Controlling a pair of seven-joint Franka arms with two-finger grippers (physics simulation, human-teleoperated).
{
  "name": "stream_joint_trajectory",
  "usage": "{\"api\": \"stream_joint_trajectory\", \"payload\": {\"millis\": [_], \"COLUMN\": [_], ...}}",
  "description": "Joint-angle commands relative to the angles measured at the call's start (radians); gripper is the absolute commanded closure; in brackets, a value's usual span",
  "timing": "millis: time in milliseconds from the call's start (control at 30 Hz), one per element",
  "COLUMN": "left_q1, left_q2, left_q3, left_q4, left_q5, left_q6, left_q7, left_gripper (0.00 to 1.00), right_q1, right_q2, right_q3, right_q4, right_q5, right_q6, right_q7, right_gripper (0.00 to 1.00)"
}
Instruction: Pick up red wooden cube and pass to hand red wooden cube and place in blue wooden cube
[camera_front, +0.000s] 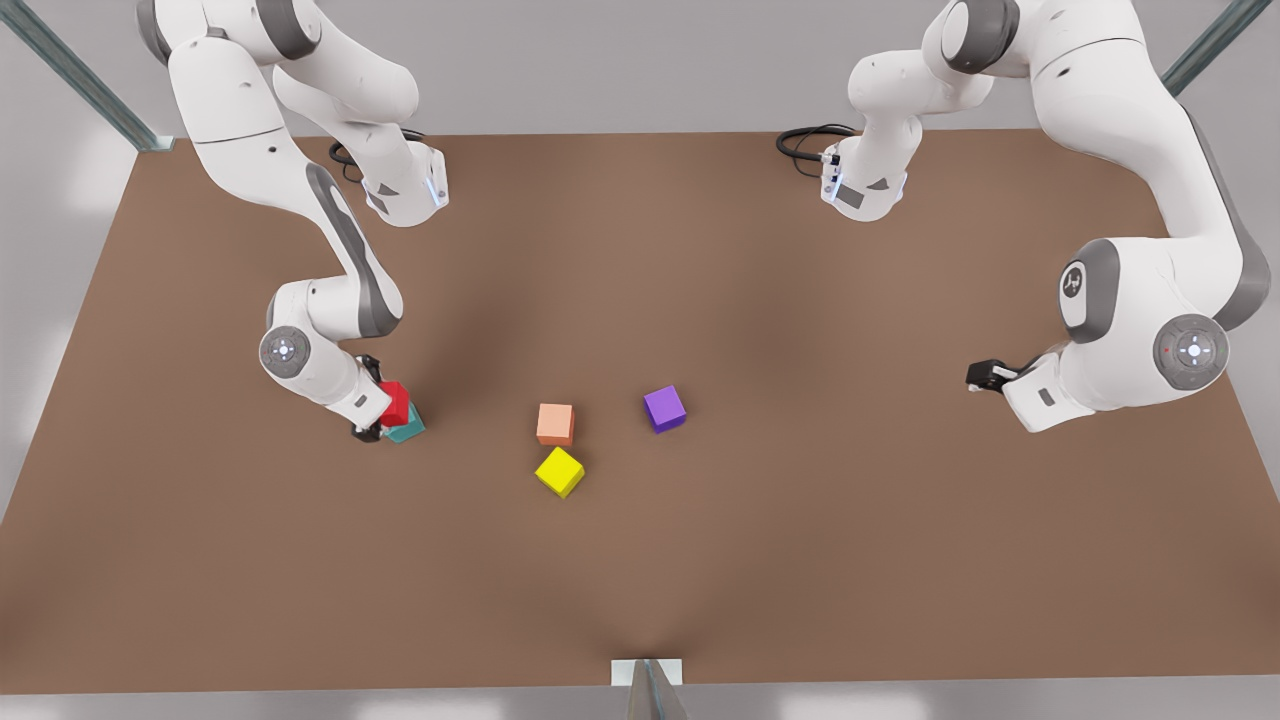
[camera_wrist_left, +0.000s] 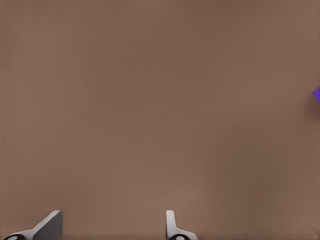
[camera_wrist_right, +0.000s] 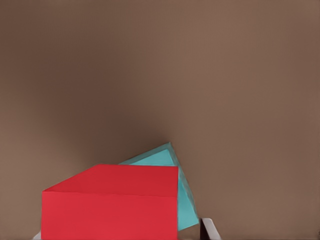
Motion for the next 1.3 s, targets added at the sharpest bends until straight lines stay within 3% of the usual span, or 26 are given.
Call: {"api": "stream_joint_trajectory", "payload": {"millis": [0, 300, 633, 700, 833, 867, 900, 1000, 1067, 1267], "left_q1": [-0.001, 0.003, 0.003, 0.003, 0.008, 0.022, 0.020, 0.009, 0.005, 0.000], "left_q2": [-0.001, -0.001, -0.001, -0.001, -0.001, -0.001, -0.001, -0.001, -0.001, -0.001], "left_q3": [-0.001, 0.000, 0.000, 0.000, 0.000, 0.000, 0.000, -0.001, -0.001, -0.007], "left_q4": [0.000, 0.002, 0.007, 0.007, 0.002, 0.004, 0.004, 0.000, 0.005, 0.005], "left_q5": [0.000, 0.003, 0.006, 0.006, 0.021, 0.021, 0.020, 0.018, 0.018, 0.017], "left_q6": [-0.004, -0.004, -0.004, -0.004, -0.007, -0.007, -0.007, -0.007, -0.005, -0.004], "left_q7": [0.022, 0.024, 0.022, 0.020, 0.028, 0.028, 0.025, 0.020, 0.020, 0.019], "left_gripper": [0.00, 0.00, 0.00, 0.00, 0.00, 0.00, 0.00, 0.00, 0.00, 0.00], "right_q1": [0.000, -0.001, -0.001, -0.015, -0.018, -0.009, -0.004, 0.029, 0.117, 0.100], "right_q2": [0.000, -0.047, -0.199, -0.170, 0.115, 0.155, 0.163, 0.113, -0.004, -0.164], "right_q3": [0.000, 0.003, 0.000, -0.003, -0.014, -0.012, -0.009, -0.012, -0.138, -0.138], "right_q4": [0.000, 0.003, 0.059, 0.158, 0.537, 0.628, 0.678, 0.907, 0.904, 0.792], "right_q5": [0.000, 0.006, 0.124, 0.137, 0.103, -0.052, -0.060, -0.057, -0.061, -0.003], "right_q6": [0.023, -0.014, -0.304, -0.424, -0.569, -0.571, -0.638, -1.083, -1.146, -1.091], "right_q7": [0.106, 0.111, 0.135, 0.443, 1.337, 1.442, 1.445, 1.571, 1.573, 1.660], "right_gripper": [0.00, 0.00, 0.00, 0.00, 0.00, 0.00, 0.00, 0.00, 0.00, 0.00]}}
